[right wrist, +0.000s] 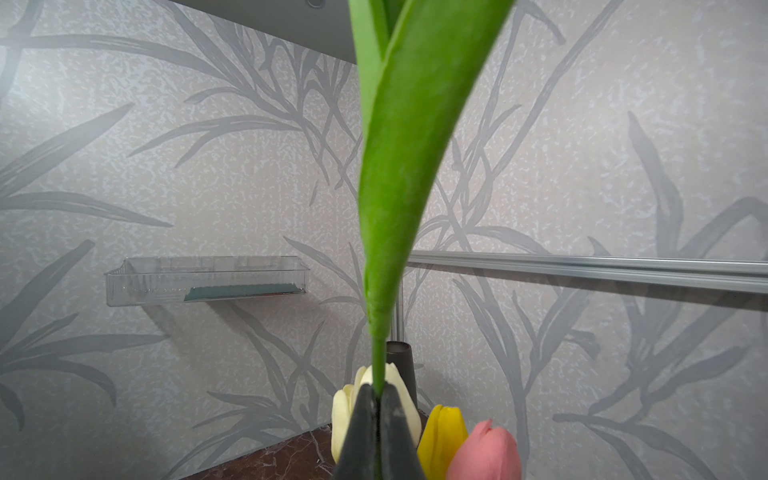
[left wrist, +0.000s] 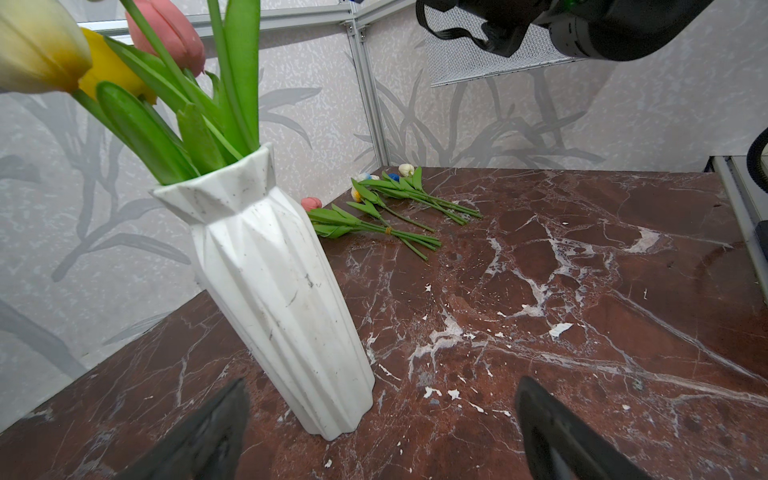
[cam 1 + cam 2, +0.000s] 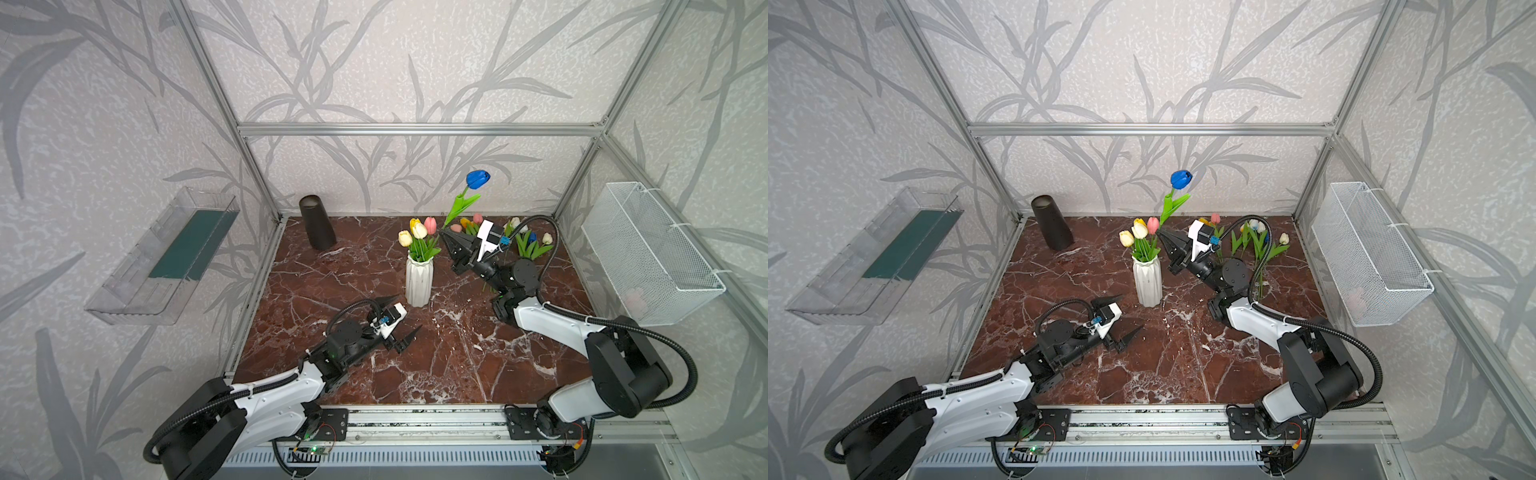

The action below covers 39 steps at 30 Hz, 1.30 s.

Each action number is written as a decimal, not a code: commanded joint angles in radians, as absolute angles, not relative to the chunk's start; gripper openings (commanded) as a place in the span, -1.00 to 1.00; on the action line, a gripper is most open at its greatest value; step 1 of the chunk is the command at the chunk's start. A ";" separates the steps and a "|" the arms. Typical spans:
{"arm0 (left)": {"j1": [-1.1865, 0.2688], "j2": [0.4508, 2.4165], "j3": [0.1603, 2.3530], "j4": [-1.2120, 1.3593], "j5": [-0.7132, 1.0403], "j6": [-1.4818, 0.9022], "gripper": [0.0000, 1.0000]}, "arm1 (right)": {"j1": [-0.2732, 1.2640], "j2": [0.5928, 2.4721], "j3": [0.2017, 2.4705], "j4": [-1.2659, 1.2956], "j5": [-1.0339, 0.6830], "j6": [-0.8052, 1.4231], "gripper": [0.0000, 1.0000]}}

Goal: Arrange the flowers into the vase
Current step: 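Lift the blue tulip with the right gripper and carry it over the vase, then lower the blue tulip stem into the vase mouth with the right gripper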

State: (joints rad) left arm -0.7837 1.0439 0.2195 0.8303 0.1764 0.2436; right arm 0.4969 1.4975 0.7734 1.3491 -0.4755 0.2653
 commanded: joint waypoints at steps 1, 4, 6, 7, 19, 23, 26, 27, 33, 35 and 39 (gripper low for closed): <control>-0.785 1.041 0.215 0.834 0.170 0.264 0.98 | 0.501 1.499 0.805 1.370 -0.461 0.202 -1.00; -0.787 1.044 0.216 0.834 0.170 0.264 0.98 | 0.500 1.501 0.808 1.356 -0.449 0.173 -1.00; -0.787 1.049 0.217 0.834 0.170 0.264 0.99 | 0.502 1.504 0.813 1.346 -0.449 0.153 -1.00; -0.786 1.051 0.218 0.834 0.170 0.264 0.98 | 0.502 1.505 0.815 1.339 -0.448 0.141 -1.00; -0.785 1.051 0.218 0.831 0.169 0.270 0.99 | 0.508 1.555 0.866 1.290 -0.495 0.127 -1.00; -0.786 1.042 0.217 0.824 0.163 0.272 0.99 | 0.510 1.523 0.844 1.250 -0.513 0.139 -1.00; -0.787 1.043 0.219 0.825 0.168 0.268 0.99 | 0.511 1.496 0.823 1.231 -0.518 0.158 -1.00; -0.787 1.044 0.219 0.825 0.167 0.268 0.99 | 0.512 1.488 0.818 1.224 -0.524 0.164 -1.00; -0.787 1.046 0.219 0.826 0.170 0.265 0.99 | 0.520 1.457 0.815 1.155 -0.528 0.159 -1.00; -0.787 1.045 0.219 0.827 0.170 0.267 0.99 | 0.520 1.445 0.821 1.130 -0.515 0.158 -1.00; -0.786 1.040 0.219 0.825 0.170 0.267 0.99 | 0.520 1.406 0.831 1.083 -0.500 0.148 -1.00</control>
State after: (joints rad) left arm -0.7837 1.0508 0.2195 0.8227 0.1730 0.2508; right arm 0.5144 1.4570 0.8169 1.1110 -0.5076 0.1513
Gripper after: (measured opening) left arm 0.993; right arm 0.045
